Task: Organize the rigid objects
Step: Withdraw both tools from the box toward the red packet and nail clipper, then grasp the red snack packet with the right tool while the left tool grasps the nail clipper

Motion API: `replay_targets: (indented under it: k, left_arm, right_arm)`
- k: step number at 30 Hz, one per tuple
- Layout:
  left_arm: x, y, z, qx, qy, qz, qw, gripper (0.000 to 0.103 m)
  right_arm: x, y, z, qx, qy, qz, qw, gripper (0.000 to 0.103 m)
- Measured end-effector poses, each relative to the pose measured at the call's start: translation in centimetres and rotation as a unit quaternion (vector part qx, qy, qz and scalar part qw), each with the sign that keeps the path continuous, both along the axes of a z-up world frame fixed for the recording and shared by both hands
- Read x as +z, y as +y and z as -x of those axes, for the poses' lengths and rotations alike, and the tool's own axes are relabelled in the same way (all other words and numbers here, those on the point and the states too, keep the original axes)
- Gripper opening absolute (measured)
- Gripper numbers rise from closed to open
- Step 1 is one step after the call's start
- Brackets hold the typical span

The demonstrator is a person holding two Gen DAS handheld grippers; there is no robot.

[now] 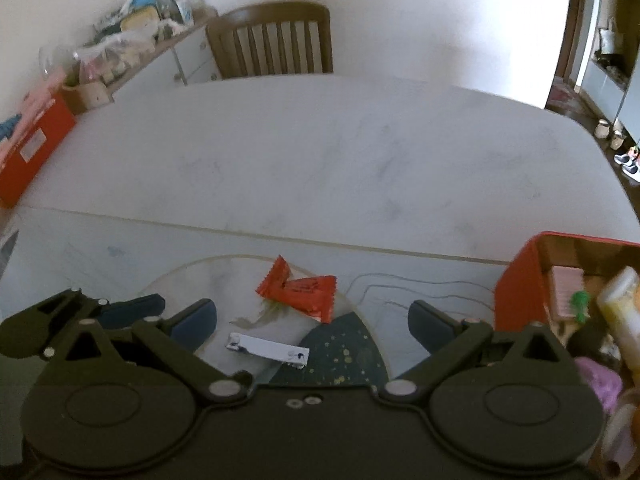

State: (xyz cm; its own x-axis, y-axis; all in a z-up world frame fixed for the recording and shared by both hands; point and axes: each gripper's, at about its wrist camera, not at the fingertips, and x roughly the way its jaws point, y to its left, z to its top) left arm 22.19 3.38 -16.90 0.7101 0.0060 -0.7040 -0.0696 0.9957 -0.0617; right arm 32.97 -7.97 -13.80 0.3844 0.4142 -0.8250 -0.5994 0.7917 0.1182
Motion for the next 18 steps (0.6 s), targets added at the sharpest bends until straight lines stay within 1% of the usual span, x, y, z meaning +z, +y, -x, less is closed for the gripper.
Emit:
replay_targets:
  k: [5, 12, 14, 16, 18]
  left_arm:
    - [-0.7, -0.8, -0.7, -0.027, -0.004, -0.015, 0.9995, 0.086]
    - [-1.6, -1.0, -1.6, -0.038, -0.001, -0.021, 0.9991, 0.085]
    - [-1.8, -1.1, -1.7, -0.041, -0.002, -0.022, 0.9989, 0.08]
    - [-2.1, -1.1, -1.9, -0.044, 0.002, -0.025, 0.9987, 0.072]
    - [-2.2, -1.3, -2.0, -0.047, -0.002, -0.033, 0.9983, 0.067]
  right_arm:
    - [-1.0, 1.2, -1.2, 0.032, 0.003, 0.02, 0.999, 0.097]
    - [-2.3, 2.1, -2.3, 0.053, 0.021, 0.036, 0.998, 0.084]
    - [-2.4, 2.2, -2.4, 0.058, 0.018, 0.036, 0.998, 0.08]
    - [-2.6, 2.5, -2.4, 0.062, 0.017, 0.037, 0.997, 0.079]
    - [-2.6, 2.5, -2.3, 0.064, 0.014, 0.038, 0.997, 0.078]
